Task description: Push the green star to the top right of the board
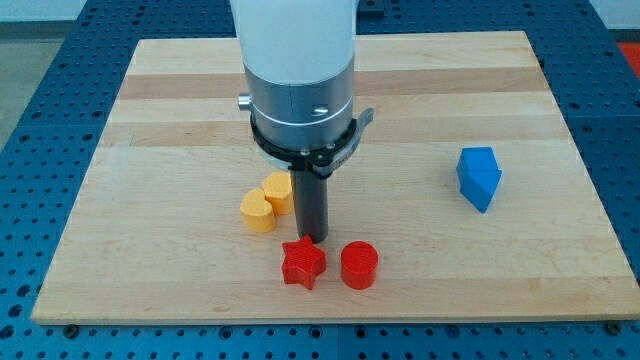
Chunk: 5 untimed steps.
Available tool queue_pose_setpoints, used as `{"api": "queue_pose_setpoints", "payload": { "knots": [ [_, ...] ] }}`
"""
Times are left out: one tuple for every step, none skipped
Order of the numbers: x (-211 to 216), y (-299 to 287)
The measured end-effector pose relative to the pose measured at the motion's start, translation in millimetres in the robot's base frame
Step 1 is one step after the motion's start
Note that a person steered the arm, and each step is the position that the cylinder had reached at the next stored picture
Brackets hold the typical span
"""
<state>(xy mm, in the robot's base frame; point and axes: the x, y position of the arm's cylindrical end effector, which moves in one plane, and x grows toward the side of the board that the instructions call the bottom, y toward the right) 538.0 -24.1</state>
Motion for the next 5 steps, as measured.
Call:
{"api": "queue_pose_setpoints", "payload": {
  "knots": [
    [2,1],
    [-1,1],
    [-28,1],
    [-60,1],
    [-74,-6]
  ]
}}
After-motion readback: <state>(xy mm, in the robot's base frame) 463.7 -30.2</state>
